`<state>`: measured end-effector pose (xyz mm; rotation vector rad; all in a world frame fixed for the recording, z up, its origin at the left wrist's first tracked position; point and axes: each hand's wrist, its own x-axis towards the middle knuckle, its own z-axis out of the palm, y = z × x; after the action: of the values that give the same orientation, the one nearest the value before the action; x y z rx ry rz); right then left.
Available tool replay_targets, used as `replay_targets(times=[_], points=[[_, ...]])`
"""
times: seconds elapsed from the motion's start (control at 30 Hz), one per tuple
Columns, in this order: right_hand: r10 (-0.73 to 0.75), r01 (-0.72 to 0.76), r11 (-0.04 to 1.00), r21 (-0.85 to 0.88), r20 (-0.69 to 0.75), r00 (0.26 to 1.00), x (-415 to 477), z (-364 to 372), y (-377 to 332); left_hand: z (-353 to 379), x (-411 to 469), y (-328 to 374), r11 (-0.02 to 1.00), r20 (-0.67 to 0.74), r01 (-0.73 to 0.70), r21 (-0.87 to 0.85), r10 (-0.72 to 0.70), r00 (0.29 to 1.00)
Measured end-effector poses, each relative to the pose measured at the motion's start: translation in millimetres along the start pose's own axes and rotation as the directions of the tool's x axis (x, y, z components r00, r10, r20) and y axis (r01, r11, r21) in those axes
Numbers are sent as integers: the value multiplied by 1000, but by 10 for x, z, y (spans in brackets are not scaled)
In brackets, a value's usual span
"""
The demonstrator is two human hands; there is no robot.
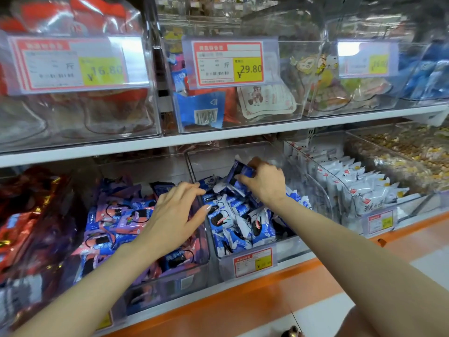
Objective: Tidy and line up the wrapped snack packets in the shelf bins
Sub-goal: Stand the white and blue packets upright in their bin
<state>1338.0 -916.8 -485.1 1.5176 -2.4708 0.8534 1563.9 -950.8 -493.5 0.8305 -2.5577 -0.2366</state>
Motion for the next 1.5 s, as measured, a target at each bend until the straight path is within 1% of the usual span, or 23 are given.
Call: replay_targets(times=[0.07, 0.13, 0.17, 0.23, 0.33, 0.43, 0.5, 0.53, 0.6, 0.63, 0.67, 0.7, 0.77, 0.87, 0.9, 0.97, 1.07, 1.17, 1.23, 1.33, 1.4, 1.47, 1.5], points=[[77, -79, 994, 75, 17, 997, 56, -43, 40, -7, 4, -3, 1000, 1, -4, 18, 4, 1000], [87, -103, 982, 155, 111, 990, 78, -114, 106, -28, 21, -1, 999, -10, -18, 52, 18, 1000], [76, -101, 977, 187, 133, 988, 81, -163, 148, -46, 43, 6, 998, -21, -32, 62, 33, 999], [68, -89, 974, 209, 104, 992, 84, -282, 263, -84, 115, 66, 994, -29, -80, 71, 83, 996], [93, -93, 980, 175, 8, 996, 79, -475, 467, -45, 303, 269, 977, 37, -201, 65, 199, 979], [100, -85, 972, 221, -59, 993, -13, -664, 615, 154, 633, 522, 944, 193, -326, 48, 312, 930], [81, -62, 964, 260, -65, 995, -131, -761, 687, 321, 877, 678, 920, 356, -391, 11, 362, 862], [78, -60, 960, 272, -54, 995, -184, -785, 725, 405, 979, 751, 914, 454, -406, -1, 362, 814], [76, -69, 962, 266, -15, 997, -249, -797, 802, 576, 1122, 860, 902, 617, -431, 32, 322, 718], [63, -64, 969, 239, 15, 998, -268, -798, 833, 647, 1158, 902, 891, 663, -449, 66, 297, 687], [37, -48, 978, 202, 57, 998, -278, -797, 858, 710, 1183, 927, 880, 683, -465, 101, 279, 675], [3, -20, 988, 156, 109, 994, -288, -799, 880, 752, 1195, 939, 868, 678, -479, 131, 273, 682], [-70, 56, 996, 68, 223, 972, -312, -816, 905, 783, 1215, 921, 850, 615, -495, 181, 294, 731], [-116, 129, 992, -2, 425, 898, -347, -841, 933, 741, 1269, 791, 839, 518, -484, 247, 308, 798], [-126, 187, 979, -79, 486, 865, -354, -839, 941, 706, 1293, 735, 846, 505, -465, 261, 291, 812], [-140, 333, 907, -259, 560, 816, -365, -823, 959, 630, 1347, 626, 865, 501, -416, 281, 238, 832], [-166, 449, 790, -417, 559, 812, -392, -784, 979, 562, 1386, 509, 871, 529, -371, 324, 159, 834], [-213, 501, 720, -481, 534, 818, -431, -743, 985, 543, 1351, 403, 869, 544, -329, 370, 85, 835], [-245, 523, 697, -490, 522, 817, -450, -715, 976, 510, 1329, 356, 869, 531, -293, 399, 42, 846], [-284, 553, 662, -505, 514, 809, -450, -673, 939, 451, 1333, 338, 843, 492, -273, 463, 12, 871], [-284, 558, 655, -509, 519, 806, -427, -656, 921, 429, 1343, 330, 859, 459, -225, 460, -14, 888], [-292, 540, 674, -505, 489, 822, -399, -656, 910, 418, 1350, 313, 880, 412, -172, 443, -29, 911], [-304, 514, 701, -494, 446, 842, -386, -660, 911, 410, 1351, 304, 892, 383, -136, 432, -45, 923]])
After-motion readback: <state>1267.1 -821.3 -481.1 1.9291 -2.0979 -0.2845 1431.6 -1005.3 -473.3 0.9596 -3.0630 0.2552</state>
